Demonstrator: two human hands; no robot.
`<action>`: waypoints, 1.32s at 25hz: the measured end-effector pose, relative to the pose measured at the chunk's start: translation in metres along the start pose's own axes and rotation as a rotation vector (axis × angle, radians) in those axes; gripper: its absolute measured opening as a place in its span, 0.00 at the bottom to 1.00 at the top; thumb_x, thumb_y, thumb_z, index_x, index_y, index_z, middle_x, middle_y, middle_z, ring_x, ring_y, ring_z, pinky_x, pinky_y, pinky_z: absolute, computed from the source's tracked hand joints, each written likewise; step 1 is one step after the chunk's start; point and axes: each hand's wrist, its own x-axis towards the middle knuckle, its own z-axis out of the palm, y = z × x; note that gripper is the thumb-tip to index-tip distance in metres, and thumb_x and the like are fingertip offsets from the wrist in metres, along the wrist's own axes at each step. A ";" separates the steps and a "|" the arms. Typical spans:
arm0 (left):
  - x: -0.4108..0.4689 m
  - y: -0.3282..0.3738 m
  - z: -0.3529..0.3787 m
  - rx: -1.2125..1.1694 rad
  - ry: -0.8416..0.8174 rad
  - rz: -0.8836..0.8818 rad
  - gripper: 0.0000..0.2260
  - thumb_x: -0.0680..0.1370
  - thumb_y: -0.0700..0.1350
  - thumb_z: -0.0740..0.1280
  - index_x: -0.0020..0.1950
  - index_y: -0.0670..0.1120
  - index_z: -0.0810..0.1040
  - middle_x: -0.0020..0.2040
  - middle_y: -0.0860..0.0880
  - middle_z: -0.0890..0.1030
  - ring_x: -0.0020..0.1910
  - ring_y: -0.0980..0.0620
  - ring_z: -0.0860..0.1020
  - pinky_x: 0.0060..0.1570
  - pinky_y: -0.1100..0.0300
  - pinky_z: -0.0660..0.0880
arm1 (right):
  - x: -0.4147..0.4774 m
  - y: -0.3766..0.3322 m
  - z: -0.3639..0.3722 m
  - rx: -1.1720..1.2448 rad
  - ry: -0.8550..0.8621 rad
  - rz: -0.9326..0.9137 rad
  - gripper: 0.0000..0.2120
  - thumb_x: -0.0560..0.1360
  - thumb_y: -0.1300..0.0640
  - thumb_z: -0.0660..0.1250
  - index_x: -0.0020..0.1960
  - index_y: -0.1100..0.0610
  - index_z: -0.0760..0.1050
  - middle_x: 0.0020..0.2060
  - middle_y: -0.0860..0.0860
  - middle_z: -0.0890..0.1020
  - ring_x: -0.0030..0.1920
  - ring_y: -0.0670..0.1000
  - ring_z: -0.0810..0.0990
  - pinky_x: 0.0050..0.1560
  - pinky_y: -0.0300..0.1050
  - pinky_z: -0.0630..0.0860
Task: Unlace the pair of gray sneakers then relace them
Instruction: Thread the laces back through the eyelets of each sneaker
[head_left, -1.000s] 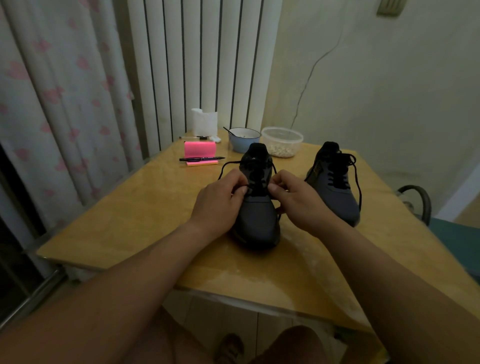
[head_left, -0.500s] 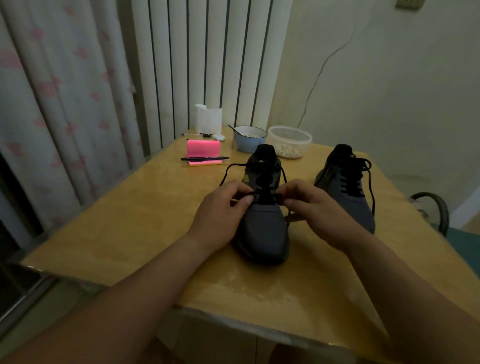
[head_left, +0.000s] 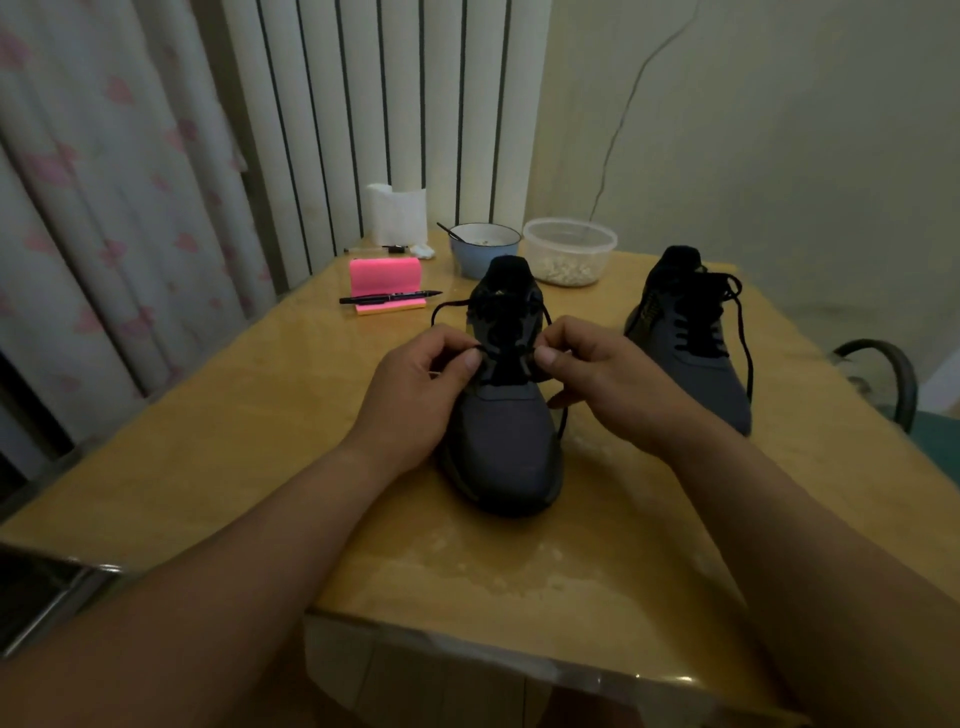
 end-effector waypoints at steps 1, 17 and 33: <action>-0.002 0.000 0.000 -0.049 -0.008 -0.014 0.06 0.85 0.44 0.67 0.52 0.47 0.83 0.47 0.52 0.84 0.49 0.55 0.82 0.47 0.63 0.77 | -0.004 0.002 0.000 0.036 0.005 0.000 0.07 0.85 0.55 0.64 0.51 0.52 0.79 0.52 0.52 0.84 0.56 0.50 0.83 0.53 0.52 0.83; 0.045 0.017 -0.029 0.572 -0.388 0.312 0.09 0.84 0.44 0.67 0.61 0.55 0.80 0.53 0.60 0.81 0.50 0.62 0.79 0.47 0.67 0.74 | 0.016 -0.010 -0.009 -0.770 0.027 -0.480 0.16 0.81 0.61 0.66 0.66 0.46 0.73 0.50 0.51 0.85 0.47 0.55 0.85 0.44 0.57 0.83; 0.053 0.028 -0.025 0.796 -0.471 0.491 0.08 0.83 0.46 0.66 0.62 0.51 0.78 0.57 0.52 0.78 0.49 0.53 0.79 0.48 0.50 0.81 | 0.027 -0.046 -0.019 -1.011 -0.166 -0.419 0.08 0.83 0.54 0.65 0.62 0.51 0.75 0.53 0.48 0.77 0.47 0.50 0.79 0.46 0.45 0.79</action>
